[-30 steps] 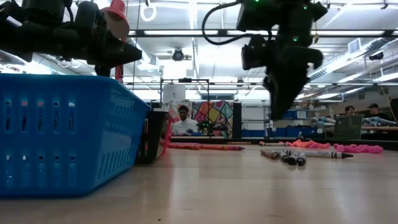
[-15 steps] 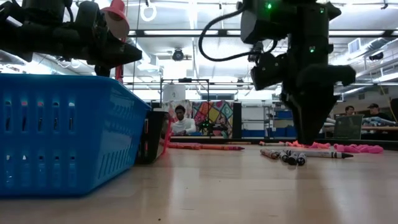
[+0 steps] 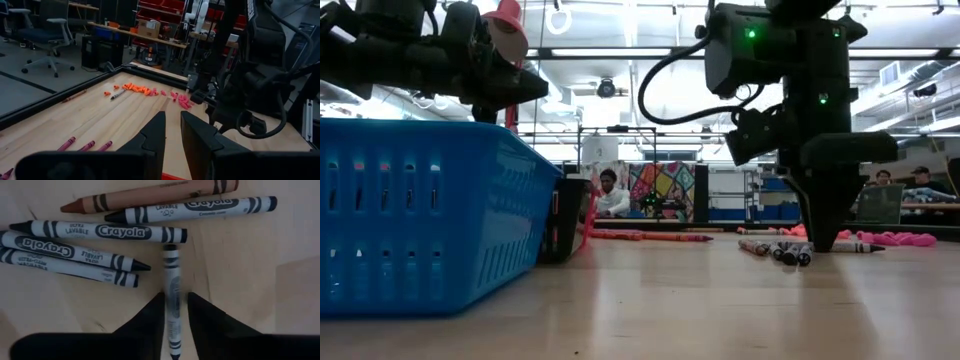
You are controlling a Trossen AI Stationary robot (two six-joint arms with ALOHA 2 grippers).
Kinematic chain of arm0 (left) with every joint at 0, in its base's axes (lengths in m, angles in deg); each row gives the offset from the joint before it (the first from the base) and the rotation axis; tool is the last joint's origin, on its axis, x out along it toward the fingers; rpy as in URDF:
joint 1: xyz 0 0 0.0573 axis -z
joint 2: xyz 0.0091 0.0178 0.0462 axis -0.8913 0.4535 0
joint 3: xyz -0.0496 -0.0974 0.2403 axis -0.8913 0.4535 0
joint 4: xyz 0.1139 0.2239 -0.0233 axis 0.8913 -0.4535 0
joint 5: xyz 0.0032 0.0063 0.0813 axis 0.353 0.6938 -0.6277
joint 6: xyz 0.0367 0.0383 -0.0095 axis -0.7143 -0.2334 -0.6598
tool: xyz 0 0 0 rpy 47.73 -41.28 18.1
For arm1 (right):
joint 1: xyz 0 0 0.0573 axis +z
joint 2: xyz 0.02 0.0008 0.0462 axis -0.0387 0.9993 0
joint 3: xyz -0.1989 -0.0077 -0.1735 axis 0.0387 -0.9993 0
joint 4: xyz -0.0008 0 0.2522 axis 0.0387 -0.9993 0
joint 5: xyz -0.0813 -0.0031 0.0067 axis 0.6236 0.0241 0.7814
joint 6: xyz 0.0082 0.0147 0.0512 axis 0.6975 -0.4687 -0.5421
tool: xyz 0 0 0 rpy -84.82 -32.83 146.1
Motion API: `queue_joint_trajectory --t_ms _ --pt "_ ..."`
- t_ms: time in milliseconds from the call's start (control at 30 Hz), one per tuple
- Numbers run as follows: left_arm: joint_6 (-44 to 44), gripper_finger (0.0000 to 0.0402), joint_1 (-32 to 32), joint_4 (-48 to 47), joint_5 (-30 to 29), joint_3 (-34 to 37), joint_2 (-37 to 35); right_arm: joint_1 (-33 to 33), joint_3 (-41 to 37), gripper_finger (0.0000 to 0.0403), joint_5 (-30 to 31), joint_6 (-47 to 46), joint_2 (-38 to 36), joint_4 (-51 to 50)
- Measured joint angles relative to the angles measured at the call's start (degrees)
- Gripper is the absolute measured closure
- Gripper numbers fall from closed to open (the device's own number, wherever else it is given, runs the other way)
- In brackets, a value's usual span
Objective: Sort crayons
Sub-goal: Put the black crayon into the black basket
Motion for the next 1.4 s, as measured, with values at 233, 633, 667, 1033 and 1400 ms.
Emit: queue_joint_trajectory --t_ms 233,633,667,1033,1400 --pt "0.0 0.033 0.0 -0.2 0.0 0.0 0.0 -0.2 -0.1 0.0373 -0.2 0.0 0.1 -0.2" --pt "0.0 0.0331 0.0 -0.2 0.0 0.0 0.0 -0.6 -0.2 0.0374 -0.1 0.7 -0.6 -0.3" --pt "0.0 0.0331 0.0 -0.2 0.0 0.0 0.0 -0.6 -0.3 0.0374 0.1 0.7 -0.8 -0.4" --pt "-0.1 0.0331 0.0 -0.4 0.0 0.0 0.0 -1.4 1.2 0.0373 0.9 1.6 -2.5 -1.5" --pt "-0.4 0.0331 0.0 -0.6 0.0 0.0 0.0 -2.0 10.0 0.0373 3.1 9.4 -2.6 0.2"
